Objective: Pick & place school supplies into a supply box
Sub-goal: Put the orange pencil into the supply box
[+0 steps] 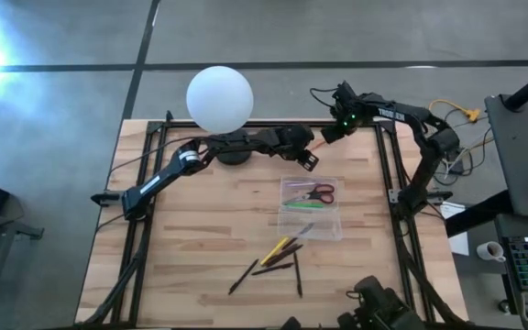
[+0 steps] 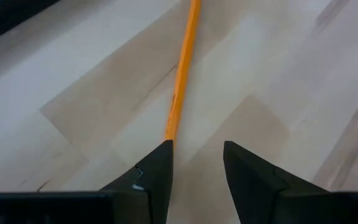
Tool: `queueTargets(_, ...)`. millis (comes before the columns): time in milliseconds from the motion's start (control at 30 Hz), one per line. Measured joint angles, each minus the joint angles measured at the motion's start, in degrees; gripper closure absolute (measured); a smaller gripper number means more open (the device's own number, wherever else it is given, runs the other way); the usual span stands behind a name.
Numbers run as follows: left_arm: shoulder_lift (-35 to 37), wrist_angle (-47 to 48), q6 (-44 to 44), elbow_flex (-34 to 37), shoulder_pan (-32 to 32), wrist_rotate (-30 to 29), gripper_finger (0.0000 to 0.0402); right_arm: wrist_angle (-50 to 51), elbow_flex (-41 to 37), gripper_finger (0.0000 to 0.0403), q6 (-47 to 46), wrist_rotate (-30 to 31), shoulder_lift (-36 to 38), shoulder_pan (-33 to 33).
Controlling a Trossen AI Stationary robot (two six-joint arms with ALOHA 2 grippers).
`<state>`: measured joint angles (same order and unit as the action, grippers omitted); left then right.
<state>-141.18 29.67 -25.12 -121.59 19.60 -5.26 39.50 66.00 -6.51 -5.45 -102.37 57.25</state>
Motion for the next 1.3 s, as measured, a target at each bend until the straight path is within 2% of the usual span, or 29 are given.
queueTargets(67,-0.02,-0.33,0.02,0.45,-0.12,0.01,0.0276,0.06,0.0,0.036,-0.9,-1.83,-1.47,0.48)
queueTargets(267,-0.11,-0.44,0.26,0.56,-0.22,-0.01,0.0276,-2.01,0.01,0.0384,-1.8,-2.08,-2.12,0.49)
queueTargets(467,-0.11,-0.42,0.39,0.56,-0.42,-0.06,0.0276,-4.6,0.22,0.0385,-3.66,-2.1,-1.72,0.58)
queueTargets(733,-0.11,-0.91,0.54,0.88,-0.42,-0.06,0.0276,-5.5,0.2,0.0385,-4.25,-2.1,-4.94,0.49)
queueTargets(1300,-0.19,-1.12,0.8,1.0,-0.44,-0.04,0.0276,-7.19,0.33,0.0385,-3.68,1.51,-2.99,0.57)
